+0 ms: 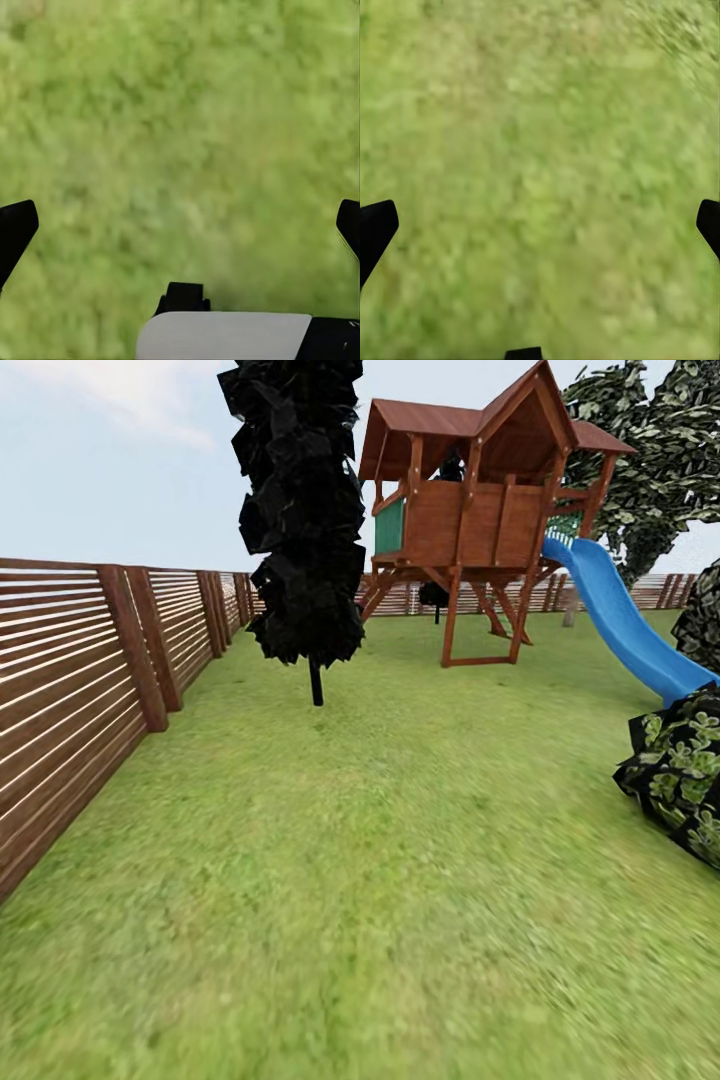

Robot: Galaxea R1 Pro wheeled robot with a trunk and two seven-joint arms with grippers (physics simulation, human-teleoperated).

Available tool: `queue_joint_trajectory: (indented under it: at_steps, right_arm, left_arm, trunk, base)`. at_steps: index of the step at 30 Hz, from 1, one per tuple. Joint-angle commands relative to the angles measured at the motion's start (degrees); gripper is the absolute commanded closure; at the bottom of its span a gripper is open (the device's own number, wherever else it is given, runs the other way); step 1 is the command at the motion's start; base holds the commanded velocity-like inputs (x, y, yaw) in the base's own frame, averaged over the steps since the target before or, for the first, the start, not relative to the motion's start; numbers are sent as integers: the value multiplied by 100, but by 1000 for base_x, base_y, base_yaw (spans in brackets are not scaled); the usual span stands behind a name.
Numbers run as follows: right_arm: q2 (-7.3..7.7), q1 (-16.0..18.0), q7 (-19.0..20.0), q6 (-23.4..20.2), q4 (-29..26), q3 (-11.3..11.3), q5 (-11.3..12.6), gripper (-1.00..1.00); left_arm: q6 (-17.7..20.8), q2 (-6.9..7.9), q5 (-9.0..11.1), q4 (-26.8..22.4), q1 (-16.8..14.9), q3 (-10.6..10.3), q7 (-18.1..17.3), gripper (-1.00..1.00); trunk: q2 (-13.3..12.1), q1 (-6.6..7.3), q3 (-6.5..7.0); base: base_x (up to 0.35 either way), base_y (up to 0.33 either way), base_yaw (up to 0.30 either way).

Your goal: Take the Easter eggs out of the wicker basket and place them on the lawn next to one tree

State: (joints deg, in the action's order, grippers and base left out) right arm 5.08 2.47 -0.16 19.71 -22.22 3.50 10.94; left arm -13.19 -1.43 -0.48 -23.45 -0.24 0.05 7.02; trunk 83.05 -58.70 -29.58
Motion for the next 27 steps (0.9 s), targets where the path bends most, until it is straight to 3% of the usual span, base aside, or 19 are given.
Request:
queue_joint_trajectory:
  at_steps: [1,12,27]
  right_arm:
    - [7,2,-2,23,4,37,58,-100]
    - [17,1,-18,24,7,29,58,-100]
    - [88,2,-47,33,7,17,68,-100]
  left_arm:
    - [-17,-3,-5,3,-3,0,20,-100]
    - [-17,17,9,1,-2,4,28,-100]
    - [-41,22,48,-1,-3,28,87,-100]
  trunk:
    - [2,-3,-15]
    - [2,-3,-107]
    - [2,-3,-113]
  base:
    - [335,-8,0]
    - [335,-1,0]
    - [335,0,0]
